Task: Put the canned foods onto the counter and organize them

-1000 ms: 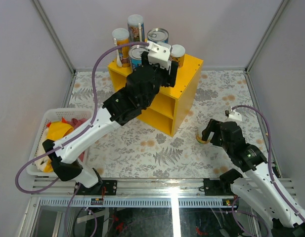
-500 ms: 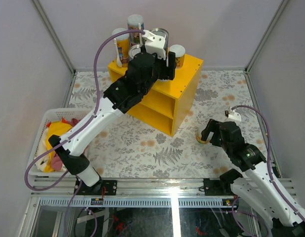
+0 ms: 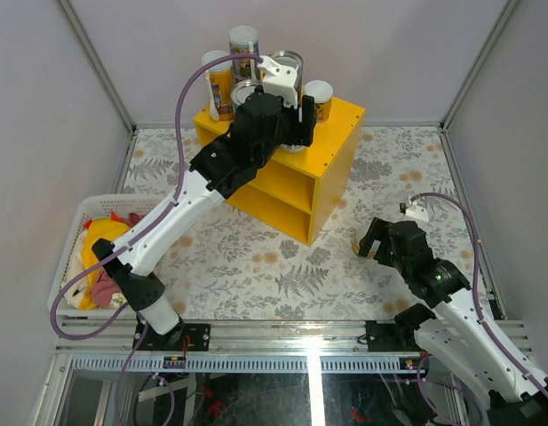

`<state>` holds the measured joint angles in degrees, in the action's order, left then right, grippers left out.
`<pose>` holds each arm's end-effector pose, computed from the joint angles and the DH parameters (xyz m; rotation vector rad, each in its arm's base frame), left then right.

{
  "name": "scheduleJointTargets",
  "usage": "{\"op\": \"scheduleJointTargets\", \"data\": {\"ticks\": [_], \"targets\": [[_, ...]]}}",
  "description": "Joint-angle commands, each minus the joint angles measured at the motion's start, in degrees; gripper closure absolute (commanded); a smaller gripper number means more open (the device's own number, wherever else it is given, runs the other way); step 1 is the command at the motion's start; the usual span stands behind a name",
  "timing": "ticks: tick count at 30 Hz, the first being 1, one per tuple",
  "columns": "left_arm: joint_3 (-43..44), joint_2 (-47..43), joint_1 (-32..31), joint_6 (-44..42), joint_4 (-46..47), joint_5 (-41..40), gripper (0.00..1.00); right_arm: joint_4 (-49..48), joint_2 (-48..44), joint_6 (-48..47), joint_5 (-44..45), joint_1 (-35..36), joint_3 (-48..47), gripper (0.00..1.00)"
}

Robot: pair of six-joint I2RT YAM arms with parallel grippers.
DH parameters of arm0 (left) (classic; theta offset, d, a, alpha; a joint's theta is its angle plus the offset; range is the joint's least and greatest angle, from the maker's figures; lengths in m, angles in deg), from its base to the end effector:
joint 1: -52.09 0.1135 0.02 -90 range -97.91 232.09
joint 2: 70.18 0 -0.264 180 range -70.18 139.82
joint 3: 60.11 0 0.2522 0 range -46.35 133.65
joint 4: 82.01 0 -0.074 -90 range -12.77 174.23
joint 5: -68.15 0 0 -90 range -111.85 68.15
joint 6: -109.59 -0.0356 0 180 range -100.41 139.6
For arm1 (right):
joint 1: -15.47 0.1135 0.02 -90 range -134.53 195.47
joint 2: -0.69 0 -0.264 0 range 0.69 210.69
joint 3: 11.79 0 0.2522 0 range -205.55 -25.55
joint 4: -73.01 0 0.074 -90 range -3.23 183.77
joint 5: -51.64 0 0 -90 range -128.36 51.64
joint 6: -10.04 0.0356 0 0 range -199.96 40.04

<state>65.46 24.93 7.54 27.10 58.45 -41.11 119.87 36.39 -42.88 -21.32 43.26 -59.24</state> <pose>0.2699 -0.2492 0.4873 0.3098 1.7074 -0.3809 0.1295 0.0565 0.2568 0.3432 2.1442 0.3293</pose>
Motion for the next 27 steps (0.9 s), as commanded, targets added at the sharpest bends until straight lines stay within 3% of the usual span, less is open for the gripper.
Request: {"op": "scheduleJointTargets", "data": {"ticks": [1,10,15,19,27], "targets": [[-0.4,-0.8,0.6,0.6,5.5,1.3,1.00,-3.9,0.7,0.3,0.5,-0.3,0.5,0.08],[-6.1,-1.9,0.6,1.3,9.7,1.5,0.98,-6.6,2.3,0.0,1.4,-0.4,2.5,0.05],[-8.3,-2.4,0.7,2.5,10.5,0.9,0.77,-8.5,3.8,0.0,1.5,-0.3,3.6,0.04],[-10.0,-3.1,0.7,2.9,11.2,0.5,0.53,-9.9,4.9,-0.3,2.1,-0.4,4.0,0.04],[-10.3,-3.2,0.6,2.4,10.9,0.1,0.45,-13.4,8.7,-0.5,3.6,-0.3,4.7,0.04]]}}
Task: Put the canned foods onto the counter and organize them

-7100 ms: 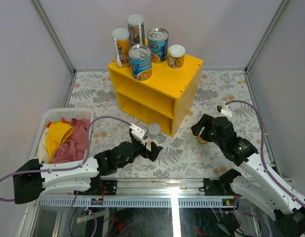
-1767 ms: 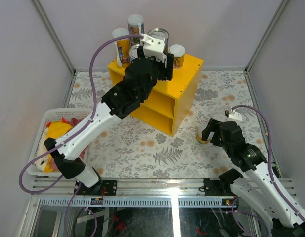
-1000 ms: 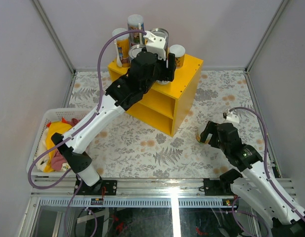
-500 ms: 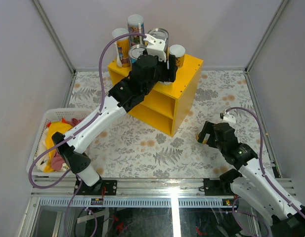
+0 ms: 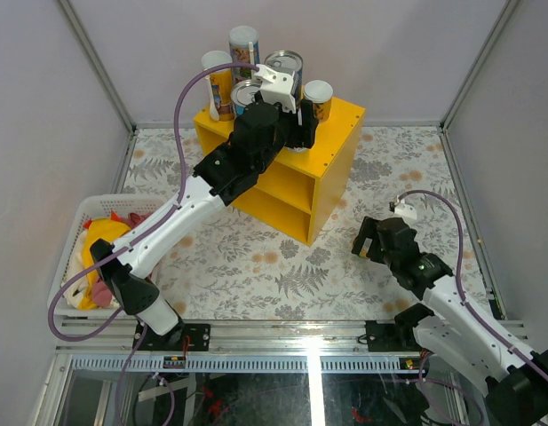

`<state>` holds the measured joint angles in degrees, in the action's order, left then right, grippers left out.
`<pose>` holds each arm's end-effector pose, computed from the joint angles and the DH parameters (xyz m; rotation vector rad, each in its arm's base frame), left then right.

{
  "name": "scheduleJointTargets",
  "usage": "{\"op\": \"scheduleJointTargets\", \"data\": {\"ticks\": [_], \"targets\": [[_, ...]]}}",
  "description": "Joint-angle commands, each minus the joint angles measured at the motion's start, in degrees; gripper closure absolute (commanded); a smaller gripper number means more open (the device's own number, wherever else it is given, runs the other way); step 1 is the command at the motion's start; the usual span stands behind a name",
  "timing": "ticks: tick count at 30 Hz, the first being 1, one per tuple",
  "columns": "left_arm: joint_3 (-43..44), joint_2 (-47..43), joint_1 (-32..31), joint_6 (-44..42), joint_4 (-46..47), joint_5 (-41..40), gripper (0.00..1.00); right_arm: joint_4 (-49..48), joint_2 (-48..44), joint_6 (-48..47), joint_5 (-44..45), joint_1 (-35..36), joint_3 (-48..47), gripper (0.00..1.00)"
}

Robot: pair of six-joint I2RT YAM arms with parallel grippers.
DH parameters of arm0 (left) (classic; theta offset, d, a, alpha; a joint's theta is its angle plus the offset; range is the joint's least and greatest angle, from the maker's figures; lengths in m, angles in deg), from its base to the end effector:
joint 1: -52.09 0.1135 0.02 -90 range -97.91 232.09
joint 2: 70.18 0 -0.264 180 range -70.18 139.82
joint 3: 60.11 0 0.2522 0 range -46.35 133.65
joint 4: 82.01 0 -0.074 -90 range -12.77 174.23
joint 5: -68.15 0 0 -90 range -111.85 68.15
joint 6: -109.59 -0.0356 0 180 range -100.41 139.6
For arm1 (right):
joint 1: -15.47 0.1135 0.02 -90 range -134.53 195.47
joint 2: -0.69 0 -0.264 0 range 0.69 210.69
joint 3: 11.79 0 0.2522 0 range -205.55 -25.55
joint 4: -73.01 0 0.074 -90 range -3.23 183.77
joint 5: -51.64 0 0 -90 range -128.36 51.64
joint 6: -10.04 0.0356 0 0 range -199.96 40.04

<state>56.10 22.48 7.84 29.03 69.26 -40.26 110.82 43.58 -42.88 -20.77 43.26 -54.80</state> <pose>0.2734 -0.2507 0.4683 0.2617 1.6550 -0.4441 0.1503 0.0670 0.2277 0.3451 2.1812 0.2924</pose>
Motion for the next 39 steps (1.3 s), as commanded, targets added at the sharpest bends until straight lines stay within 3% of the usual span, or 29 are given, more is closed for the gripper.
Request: {"op": "scheduleJointTargets", "data": {"ticks": [1,6,13,22,27,30,33,39], "targets": [[-1.0,-0.8,0.3,0.4,-0.1,-0.8,0.43,-4.8,2.1,-0.6,3.1,-0.4,0.3,0.04],[-0.9,-0.7,0.3,-0.3,-0.6,-1.1,0.41,-7.0,4.7,-0.6,3.2,-0.3,0.5,0.04],[-1.6,-1.2,0.3,-1.1,-0.5,-1.7,0.31,-9.8,7.8,-1.3,4.2,-0.4,0.4,0.04],[-2.4,-1.9,0.3,-2.0,0.6,-2.2,0.23,-12.5,11.0,-2.9,6.1,-0.3,0.5,0.09],[-3.0,-2.6,0.3,-2.4,1.9,-2.7,0.17,-13.3,11.2,-3.5,6.7,-0.4,0.8,0.21],[-3.4,-3.2,0.3,-2.4,2.7,-2.9,0.13,-13.4,11.4,-4.1,6.8,-0.3,0.8,0.33],[-3.3,-3.6,0.3,-2.5,3.0,-2.9,0.00,-13.3,11.4,-4.5,6.8,-0.4,0.6,0.50],[-3.5,-4.7,0.3,-2.3,3.3,-3.4,0.00,-12.8,10.6,-5.0,6.6,-0.3,0.4,0.71]]}}
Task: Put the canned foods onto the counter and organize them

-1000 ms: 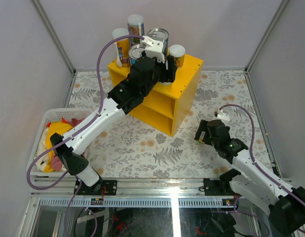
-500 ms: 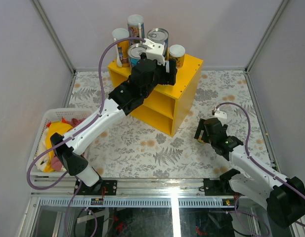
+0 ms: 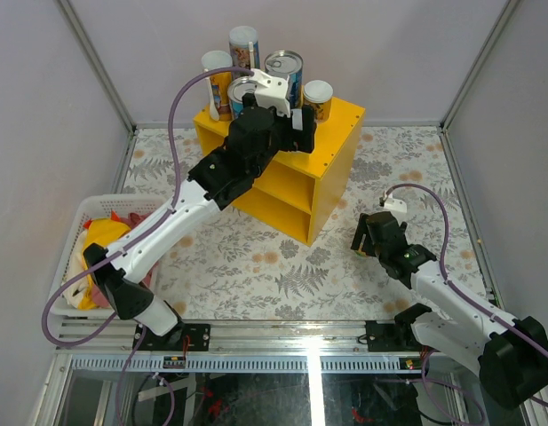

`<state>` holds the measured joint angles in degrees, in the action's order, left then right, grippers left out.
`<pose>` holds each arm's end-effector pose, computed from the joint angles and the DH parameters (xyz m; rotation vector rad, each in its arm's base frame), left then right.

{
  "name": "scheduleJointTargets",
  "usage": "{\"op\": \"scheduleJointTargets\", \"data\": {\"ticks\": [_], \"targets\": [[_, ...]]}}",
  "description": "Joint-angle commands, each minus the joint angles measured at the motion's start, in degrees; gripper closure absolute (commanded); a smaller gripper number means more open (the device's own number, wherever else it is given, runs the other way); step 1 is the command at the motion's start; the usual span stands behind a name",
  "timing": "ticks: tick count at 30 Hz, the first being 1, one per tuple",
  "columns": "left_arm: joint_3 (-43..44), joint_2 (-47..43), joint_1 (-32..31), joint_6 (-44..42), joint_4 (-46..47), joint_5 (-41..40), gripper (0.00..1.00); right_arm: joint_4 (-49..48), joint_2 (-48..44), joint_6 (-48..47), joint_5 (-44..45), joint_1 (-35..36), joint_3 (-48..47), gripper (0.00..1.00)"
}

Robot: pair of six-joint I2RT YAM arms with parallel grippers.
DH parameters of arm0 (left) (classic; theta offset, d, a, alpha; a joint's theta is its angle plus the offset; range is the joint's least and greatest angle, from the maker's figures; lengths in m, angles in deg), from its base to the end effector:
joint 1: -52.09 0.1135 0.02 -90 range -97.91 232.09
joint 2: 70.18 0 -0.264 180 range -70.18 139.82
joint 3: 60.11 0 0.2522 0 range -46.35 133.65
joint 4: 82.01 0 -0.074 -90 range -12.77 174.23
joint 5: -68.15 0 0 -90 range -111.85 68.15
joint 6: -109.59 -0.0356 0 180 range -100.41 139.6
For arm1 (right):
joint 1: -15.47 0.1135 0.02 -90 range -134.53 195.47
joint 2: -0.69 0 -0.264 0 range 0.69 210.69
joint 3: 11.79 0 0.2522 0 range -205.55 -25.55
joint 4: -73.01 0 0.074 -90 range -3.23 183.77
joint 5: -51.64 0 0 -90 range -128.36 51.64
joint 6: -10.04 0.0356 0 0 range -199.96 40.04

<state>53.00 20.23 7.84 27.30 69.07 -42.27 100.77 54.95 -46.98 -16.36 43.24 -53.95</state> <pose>0.2675 -0.2432 0.4632 0.2666 1.6658 -0.3847 0.1783 0.0788 0.2063 0.3001 2.1908 0.1516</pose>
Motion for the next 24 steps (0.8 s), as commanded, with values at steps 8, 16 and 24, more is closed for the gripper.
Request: {"op": "scheduleJointTargets", "data": {"ticks": [8,16,24], "targets": [[-0.1,-3.7,-1.1,-0.6,4.9,-0.2,0.00,-0.6,-3.6,-2.0,2.3,-0.3,-2.3,0.85],[0.2,-6.4,-6.0,-2.6,7.5,-3.4,0.00,3.9,-8.4,-3.3,2.9,-0.3,-5.4,1.00],[-1.2,-11.6,-10.6,-4.4,8.4,-10.8,0.00,10.8,-12.8,-6.3,3.5,-0.3,-14.1,1.00]]}}
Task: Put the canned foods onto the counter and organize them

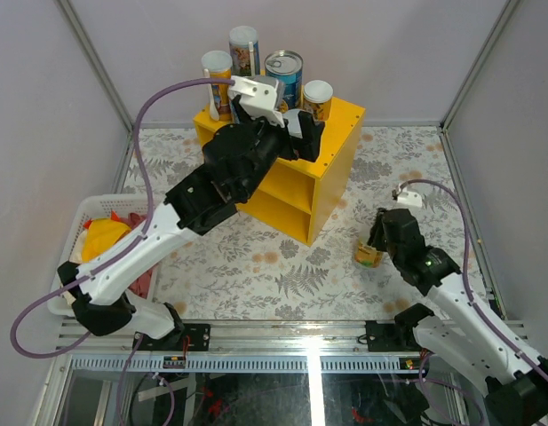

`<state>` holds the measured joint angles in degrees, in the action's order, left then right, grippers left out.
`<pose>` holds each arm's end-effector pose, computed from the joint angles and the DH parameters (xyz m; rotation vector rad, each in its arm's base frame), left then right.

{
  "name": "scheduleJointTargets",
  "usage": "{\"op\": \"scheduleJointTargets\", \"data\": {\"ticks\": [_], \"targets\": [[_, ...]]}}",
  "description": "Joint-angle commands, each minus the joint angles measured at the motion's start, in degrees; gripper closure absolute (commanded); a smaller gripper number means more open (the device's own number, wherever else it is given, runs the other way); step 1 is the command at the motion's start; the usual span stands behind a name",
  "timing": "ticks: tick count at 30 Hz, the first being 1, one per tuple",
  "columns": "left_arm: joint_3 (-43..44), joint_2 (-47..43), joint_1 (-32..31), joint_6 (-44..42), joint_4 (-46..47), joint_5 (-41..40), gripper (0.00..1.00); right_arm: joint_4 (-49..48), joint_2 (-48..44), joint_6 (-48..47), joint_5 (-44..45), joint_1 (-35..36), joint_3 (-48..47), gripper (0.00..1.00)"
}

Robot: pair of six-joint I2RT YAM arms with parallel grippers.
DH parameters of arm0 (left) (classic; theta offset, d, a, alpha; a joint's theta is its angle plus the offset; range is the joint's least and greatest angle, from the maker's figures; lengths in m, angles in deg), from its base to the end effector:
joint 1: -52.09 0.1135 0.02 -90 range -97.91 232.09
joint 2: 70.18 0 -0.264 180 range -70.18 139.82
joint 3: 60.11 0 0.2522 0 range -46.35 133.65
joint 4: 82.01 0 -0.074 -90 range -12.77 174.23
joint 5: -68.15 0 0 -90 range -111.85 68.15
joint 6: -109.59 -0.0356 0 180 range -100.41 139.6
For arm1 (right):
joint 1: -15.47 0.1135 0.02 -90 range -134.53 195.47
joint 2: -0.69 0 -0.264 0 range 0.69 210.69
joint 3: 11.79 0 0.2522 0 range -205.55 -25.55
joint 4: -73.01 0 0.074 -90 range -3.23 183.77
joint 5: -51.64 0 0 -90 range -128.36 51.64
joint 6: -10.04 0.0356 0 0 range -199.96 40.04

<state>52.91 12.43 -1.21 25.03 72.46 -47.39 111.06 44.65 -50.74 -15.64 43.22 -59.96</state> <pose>0.1971 -0.2388 0.5120 0.2646 1.4906 -0.4947 0.1570 0.0671 0.2558 0.2523 2.0994 0.1637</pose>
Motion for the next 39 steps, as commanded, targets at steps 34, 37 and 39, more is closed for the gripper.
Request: {"op": "scheduleJointTargets", "data": {"ticks": [34,37,39], "targets": [[-42.3,-20.3,-26.4,10.2,6.9,-14.5,0.00,14.4,1.3,2.4,-6.1,-0.3,-11.8,0.18],[-45.7,-20.2,-28.8,10.1,10.2,-16.2,0.00,14.2,1.7,3.3,-7.8,-0.3,-9.8,0.17],[-47.5,-20.3,-29.7,10.1,12.0,-16.6,0.00,13.7,1.4,3.9,-8.4,-0.3,-8.2,0.13]]}}
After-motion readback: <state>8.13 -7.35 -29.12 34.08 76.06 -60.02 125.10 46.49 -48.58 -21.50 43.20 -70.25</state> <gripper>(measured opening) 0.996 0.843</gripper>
